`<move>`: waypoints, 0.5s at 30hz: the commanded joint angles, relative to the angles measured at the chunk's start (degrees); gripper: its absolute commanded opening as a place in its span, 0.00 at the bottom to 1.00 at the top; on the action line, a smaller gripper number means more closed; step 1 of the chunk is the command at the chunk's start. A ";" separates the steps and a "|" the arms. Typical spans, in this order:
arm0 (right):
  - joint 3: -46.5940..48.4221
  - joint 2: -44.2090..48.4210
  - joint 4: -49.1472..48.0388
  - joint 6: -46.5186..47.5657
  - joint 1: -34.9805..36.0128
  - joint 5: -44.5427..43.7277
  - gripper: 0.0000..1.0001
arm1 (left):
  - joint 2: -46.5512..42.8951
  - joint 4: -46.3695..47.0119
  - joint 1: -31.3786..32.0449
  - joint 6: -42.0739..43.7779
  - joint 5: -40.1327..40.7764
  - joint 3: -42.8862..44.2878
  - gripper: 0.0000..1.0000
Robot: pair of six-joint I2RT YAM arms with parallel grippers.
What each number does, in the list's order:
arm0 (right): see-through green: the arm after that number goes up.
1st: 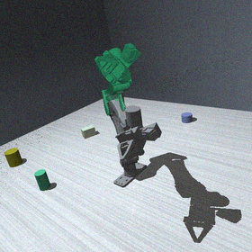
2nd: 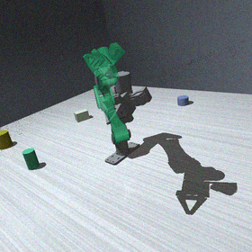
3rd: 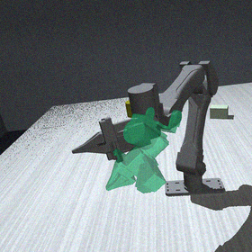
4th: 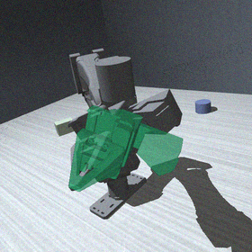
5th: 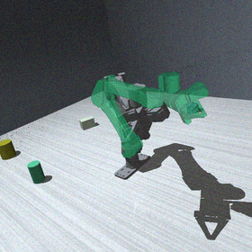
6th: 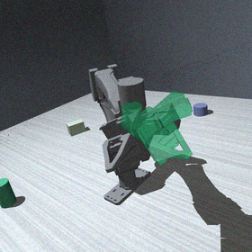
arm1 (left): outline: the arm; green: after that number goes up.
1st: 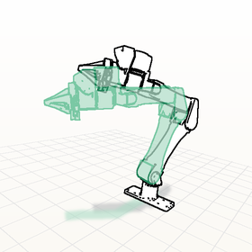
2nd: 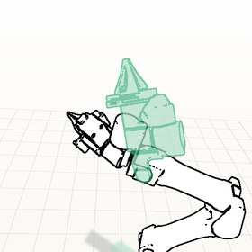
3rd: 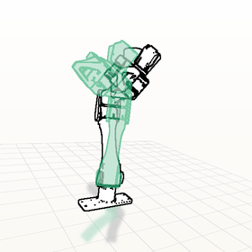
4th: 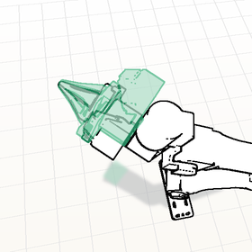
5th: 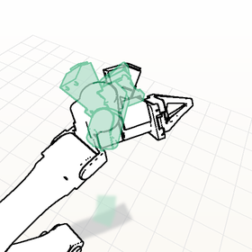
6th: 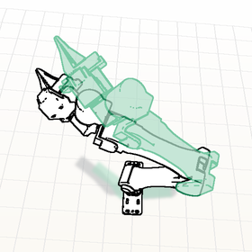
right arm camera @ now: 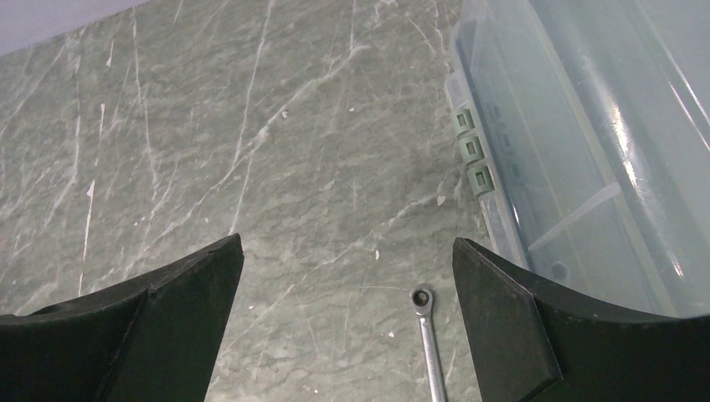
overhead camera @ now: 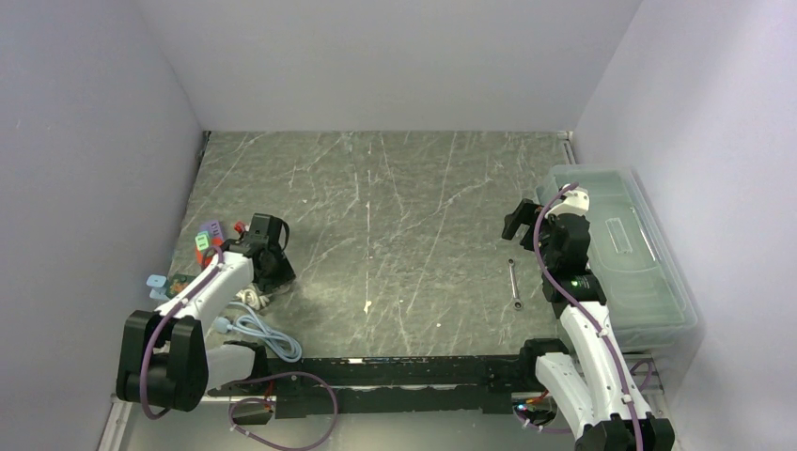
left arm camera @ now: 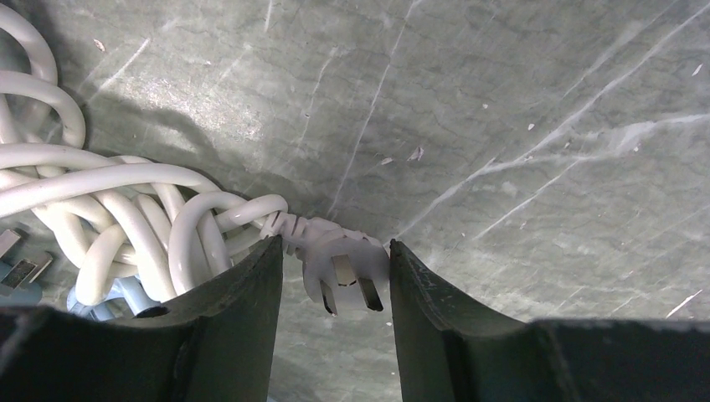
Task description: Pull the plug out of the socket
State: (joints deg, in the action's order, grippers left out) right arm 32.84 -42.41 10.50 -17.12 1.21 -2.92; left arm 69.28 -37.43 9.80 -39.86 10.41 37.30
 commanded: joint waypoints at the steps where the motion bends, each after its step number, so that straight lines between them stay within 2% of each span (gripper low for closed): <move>1: 2.53 0.31 -1.20 -0.80 -0.16 -0.29 1.00 | 1.07 1.48 0.69 -0.37 -1.25 0.60 0.24; 6: 2.62 -0.10 -1.23 -0.67 -0.16 -0.16 1.00 | 0.47 4.12 1.88 1.44 -5.41 0.34 0.11; 15: 2.73 -0.30 -1.14 -0.52 -0.16 -0.36 1.00 | 2.64 11.44 7.94 0.11 -9.50 0.49 0.04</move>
State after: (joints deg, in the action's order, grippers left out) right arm 32.95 -42.87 10.55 -17.12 1.19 -2.90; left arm 69.41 -32.73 14.59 -38.20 6.55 37.32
